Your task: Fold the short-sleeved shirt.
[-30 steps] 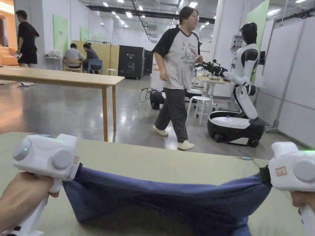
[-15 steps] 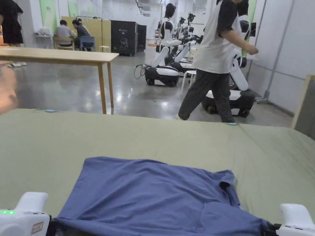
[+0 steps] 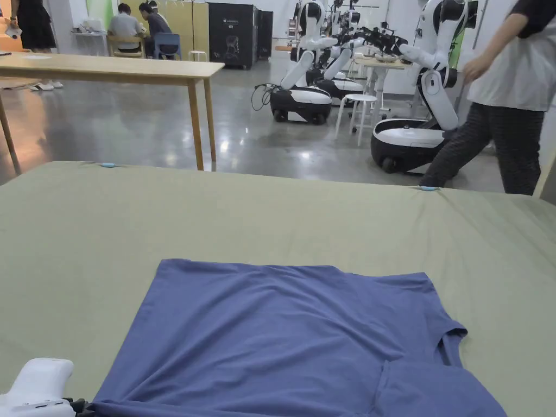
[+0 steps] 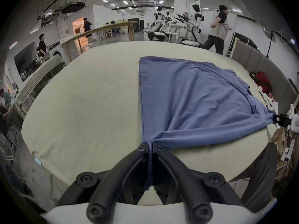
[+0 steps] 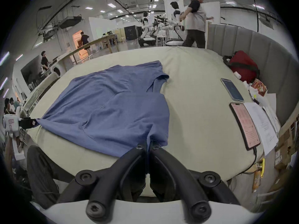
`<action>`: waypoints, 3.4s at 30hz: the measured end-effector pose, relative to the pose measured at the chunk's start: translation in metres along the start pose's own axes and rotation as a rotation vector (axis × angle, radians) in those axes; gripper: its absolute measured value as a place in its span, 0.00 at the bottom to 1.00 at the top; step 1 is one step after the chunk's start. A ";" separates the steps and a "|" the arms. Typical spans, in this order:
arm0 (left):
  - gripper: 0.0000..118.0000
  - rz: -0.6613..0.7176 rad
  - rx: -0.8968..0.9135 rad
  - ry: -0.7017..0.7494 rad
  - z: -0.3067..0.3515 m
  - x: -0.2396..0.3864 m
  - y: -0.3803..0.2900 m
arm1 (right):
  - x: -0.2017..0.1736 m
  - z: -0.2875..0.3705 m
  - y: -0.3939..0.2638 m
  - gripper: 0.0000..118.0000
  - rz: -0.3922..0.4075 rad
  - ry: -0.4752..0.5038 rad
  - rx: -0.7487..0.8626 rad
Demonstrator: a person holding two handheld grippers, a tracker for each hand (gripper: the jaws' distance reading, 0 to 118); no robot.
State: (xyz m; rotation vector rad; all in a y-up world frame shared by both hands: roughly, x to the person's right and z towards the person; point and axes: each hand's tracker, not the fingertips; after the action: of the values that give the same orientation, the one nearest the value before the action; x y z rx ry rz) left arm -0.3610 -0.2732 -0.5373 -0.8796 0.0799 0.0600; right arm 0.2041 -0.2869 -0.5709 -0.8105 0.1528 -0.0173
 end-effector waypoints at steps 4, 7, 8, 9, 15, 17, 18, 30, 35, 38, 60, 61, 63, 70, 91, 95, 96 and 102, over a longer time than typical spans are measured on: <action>0.05 -0.001 -0.009 -0.001 -0.006 0.002 -0.003 | 0.000 -0.005 0.000 0.07 0.017 0.000 0.001; 0.89 0.028 -0.010 -0.023 -0.009 -0.001 -0.006 | 0.004 -0.009 -0.004 0.94 0.001 0.009 0.018; 1.00 0.032 -0.024 -0.026 -0.010 -0.003 -0.005 | 0.004 -0.011 -0.005 1.00 0.001 0.006 0.012; 0.96 0.048 -0.036 -0.010 -0.008 -0.003 -0.006 | 0.002 -0.010 -0.005 0.97 0.004 -0.016 0.009; 0.05 0.096 0.052 0.024 0.023 -0.015 -0.005 | 0.006 0.006 0.000 0.31 -0.012 -0.078 0.084; 0.01 0.111 0.063 0.024 0.028 -0.019 -0.004 | 0.005 0.011 -0.001 0.01 -0.032 -0.109 0.125; 0.01 0.120 0.062 0.020 0.027 -0.022 -0.004 | 0.005 0.011 -0.003 0.01 -0.042 -0.139 0.143; 0.92 0.073 -0.143 -0.061 -0.028 -0.037 -0.002 | 0.007 0.014 -0.004 0.01 -0.090 -0.044 0.071; 0.10 0.002 -0.174 -0.083 -0.035 -0.020 0.001 | 0.005 0.011 -0.005 0.01 -0.061 -0.051 0.061; 0.09 -0.027 -0.164 -0.071 -0.029 -0.011 0.003 | 0.017 0.005 -0.005 0.64 -0.065 0.028 0.074; 0.09 -0.007 -0.098 -0.099 -0.022 -0.025 0.056 | 0.008 -0.014 0.058 0.05 0.085 0.031 0.026; 0.09 -0.011 -0.094 -0.102 -0.027 -0.026 0.066 | 0.003 -0.014 0.071 0.05 0.093 0.029 0.032; 0.09 -0.003 -0.092 -0.106 -0.039 -0.027 0.087 | 0.007 -0.028 0.092 0.05 0.086 0.037 0.029; 0.09 -0.005 -0.096 -0.094 -0.094 -0.022 0.149 | 0.008 -0.095 0.156 0.05 0.078 0.037 -0.020; 0.00 0.104 -0.005 -0.020 -0.074 -0.026 0.106 | 0.019 -0.082 0.122 0.01 0.001 -0.035 -0.026; 0.33 0.167 -0.053 -0.079 -0.081 -0.027 0.093 | 0.023 -0.074 0.108 0.01 -0.025 0.007 -0.048; 0.88 0.172 -0.064 -0.072 -0.085 -0.026 0.093 | 0.021 -0.072 0.106 0.01 -0.021 0.008 -0.049; 0.86 0.197 -0.135 -0.009 -0.115 -0.022 0.093 | 0.020 -0.073 0.098 0.01 -0.051 0.057 -0.057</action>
State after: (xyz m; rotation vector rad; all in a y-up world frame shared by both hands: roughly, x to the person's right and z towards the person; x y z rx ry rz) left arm -0.3957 -0.3036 -0.6794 -1.0047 0.1552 0.2558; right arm 0.2097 -0.2731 -0.6940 -0.8707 0.1867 -0.0842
